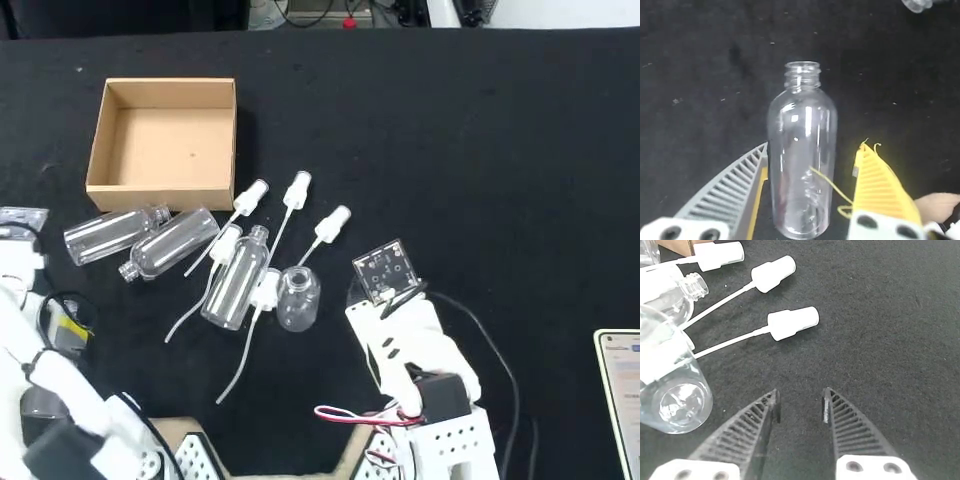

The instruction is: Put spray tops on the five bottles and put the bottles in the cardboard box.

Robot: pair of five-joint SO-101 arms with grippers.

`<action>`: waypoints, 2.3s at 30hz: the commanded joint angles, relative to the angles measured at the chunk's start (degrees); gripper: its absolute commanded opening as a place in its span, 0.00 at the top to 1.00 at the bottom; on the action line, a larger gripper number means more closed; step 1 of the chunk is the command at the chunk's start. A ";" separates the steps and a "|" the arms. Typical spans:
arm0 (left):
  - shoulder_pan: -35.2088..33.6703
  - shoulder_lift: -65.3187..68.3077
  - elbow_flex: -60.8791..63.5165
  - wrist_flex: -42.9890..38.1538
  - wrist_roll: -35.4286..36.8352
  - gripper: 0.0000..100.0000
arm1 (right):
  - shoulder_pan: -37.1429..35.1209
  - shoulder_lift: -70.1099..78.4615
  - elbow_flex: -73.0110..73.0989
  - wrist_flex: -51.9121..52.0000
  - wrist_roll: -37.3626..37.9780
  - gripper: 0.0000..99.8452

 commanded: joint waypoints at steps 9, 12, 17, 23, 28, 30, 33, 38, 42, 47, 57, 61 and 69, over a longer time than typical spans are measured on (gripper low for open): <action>2.51 1.93 -0.04 -7.47 -0.26 0.73 | -0.53 -5.05 -0.48 0.26 0.35 0.85; 2.86 1.93 0.84 -7.56 -0.79 0.73 | -0.53 -5.05 -0.48 0.26 0.35 0.85; 2.42 2.02 1.10 -7.12 -6.68 0.73 | -0.53 -5.05 -0.48 0.26 0.35 0.85; 3.74 2.02 4.70 -8.35 -7.21 0.73 | -0.53 -5.05 -0.48 0.26 0.35 0.85; 3.65 2.02 10.07 -16.44 -7.21 0.73 | -0.53 -4.97 -0.48 0.26 0.35 0.85; 3.82 1.93 11.82 -18.55 -7.21 0.73 | -0.53 -4.97 -0.48 0.26 0.35 0.85; 4.00 1.41 12.44 -19.34 -7.21 0.74 | -0.53 -4.97 -0.48 0.26 0.35 0.85; 4.00 1.32 12.97 -18.90 -7.38 0.74 | -0.53 -4.97 -0.48 0.26 0.35 0.85; 3.91 1.23 14.11 -17.93 -10.90 0.83 | -0.53 -4.97 -0.48 0.26 0.35 0.85; 3.56 1.23 8.40 -9.93 -11.25 0.96 | -0.53 -4.97 -0.48 0.26 0.35 0.85; 7.78 1.14 -13.85 6.59 10.55 0.92 | -0.53 -4.97 -0.48 0.26 0.35 0.85; 12.62 1.05 -14.46 4.40 22.07 0.92 | -0.53 -4.97 -0.48 0.26 0.35 0.85; 16.31 -15.21 -3.38 -9.32 38.77 0.92 | -0.53 -4.97 -0.48 0.26 0.35 0.85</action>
